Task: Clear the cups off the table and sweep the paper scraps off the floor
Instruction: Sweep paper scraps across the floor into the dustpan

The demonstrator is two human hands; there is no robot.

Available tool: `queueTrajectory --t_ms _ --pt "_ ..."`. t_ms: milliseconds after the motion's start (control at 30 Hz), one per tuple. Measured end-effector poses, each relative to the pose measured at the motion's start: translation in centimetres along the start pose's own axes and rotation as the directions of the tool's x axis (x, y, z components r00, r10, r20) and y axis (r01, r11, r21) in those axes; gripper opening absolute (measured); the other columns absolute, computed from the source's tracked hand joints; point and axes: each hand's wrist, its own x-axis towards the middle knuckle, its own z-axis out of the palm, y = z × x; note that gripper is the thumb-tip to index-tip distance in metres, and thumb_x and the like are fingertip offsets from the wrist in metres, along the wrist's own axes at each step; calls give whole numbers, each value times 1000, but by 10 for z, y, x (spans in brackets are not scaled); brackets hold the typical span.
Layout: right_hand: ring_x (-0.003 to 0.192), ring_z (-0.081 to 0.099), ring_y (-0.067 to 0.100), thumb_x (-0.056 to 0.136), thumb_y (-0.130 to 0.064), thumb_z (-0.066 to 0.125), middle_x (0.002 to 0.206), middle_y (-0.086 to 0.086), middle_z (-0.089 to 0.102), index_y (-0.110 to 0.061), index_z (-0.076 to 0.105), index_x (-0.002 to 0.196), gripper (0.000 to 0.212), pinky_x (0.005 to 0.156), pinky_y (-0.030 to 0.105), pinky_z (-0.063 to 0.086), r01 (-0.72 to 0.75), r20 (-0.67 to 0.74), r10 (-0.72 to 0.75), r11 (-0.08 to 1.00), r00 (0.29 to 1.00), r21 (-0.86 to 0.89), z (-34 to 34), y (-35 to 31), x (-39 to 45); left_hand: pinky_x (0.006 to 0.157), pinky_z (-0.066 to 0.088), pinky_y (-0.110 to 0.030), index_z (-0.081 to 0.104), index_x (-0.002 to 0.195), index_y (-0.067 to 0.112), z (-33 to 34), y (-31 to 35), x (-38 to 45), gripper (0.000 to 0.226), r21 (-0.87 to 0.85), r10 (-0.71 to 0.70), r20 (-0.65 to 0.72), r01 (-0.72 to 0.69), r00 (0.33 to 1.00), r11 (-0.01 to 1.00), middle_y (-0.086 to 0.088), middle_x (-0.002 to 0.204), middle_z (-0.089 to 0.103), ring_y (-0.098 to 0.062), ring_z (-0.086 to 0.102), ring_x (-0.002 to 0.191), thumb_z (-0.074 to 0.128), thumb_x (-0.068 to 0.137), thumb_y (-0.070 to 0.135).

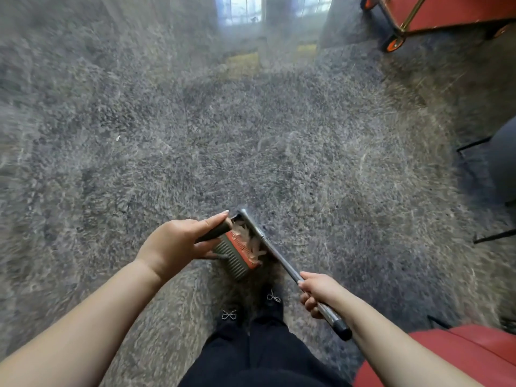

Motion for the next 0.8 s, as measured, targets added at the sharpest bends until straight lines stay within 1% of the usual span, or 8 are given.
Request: queueTrajectory --t_ms 67,167,233,367,467,700,733,800 --pt "29 34 4 100 -10 35 49 0 41 -28 34 143 47 35 10 28 18 6 -18 999 1000 -34 -2 -6 -4 62 49 -24 45 135 41 -4 0 -16 57 -7 -65 -53 65 996 998 4 81 73 -12 66 63 53 80 51" --pt "28 33 4 101 -11 35 48 0 39 -28 36 142 45 34 9 28 20 22 -19 999 1000 -47 -2 -23 -7 59 41 -19 60 126 26 -17 3 -41 55 -11 -158 -168 158 973 987 -1 72 71 -11 59 62 56 76 46" --pt "29 33 4 101 -11 35 53 1 38 -27 36 141 44 34 9 27 37 36 -33 995 999 -96 5 -37 -10 60 40 -19 62 125 24 -28 2 -62 54 -4 -222 -228 227 948 974 -3 70 70 -11 56 67 56 75 46" --pt "29 33 4 100 -9 36 55 3 37 -28 37 141 45 33 10 28 105 104 -84 970 991 -218 35 -63 -18 61 40 -18 59 129 30 -52 -5 -103 57 -31 -400 -282 409 872 912 -1 74 71 -7 58 61 54 77 52" --pt "30 33 6 100 -7 37 54 3 37 -26 39 140 45 33 10 28 172 163 -122 924 979 -342 77 -80 -26 60 41 -20 58 131 31 -74 -14 -136 59 -51 -492 -337 506 803 861 -1 73 70 -9 60 58 52 78 55" --pt "30 33 7 100 -7 38 57 5 35 -24 39 141 44 33 11 29 250 262 -133 837 956 -487 193 -113 -29 64 39 -22 54 132 31 -122 -59 -188 56 -43 -552 -473 608 687 793 -5 72 70 -18 62 57 53 80 51" --pt "30 33 6 100 -8 37 57 5 35 -25 40 138 42 33 11 28 247 275 -121 838 954 -486 216 -118 -29 63 39 -22 53 132 32 -132 -70 -197 56 -42 -562 -500 629 659 776 -6 71 69 -19 62 56 57 79 49" --pt "30 32 5 101 -8 35 57 4 35 -25 43 132 37 33 10 28 241 300 -99 841 949 -484 257 -127 -29 57 43 -22 46 132 45 -149 -91 -216 55 -53 -592 -530 673 607 738 -4 70 69 -20 61 56 58 79 50"
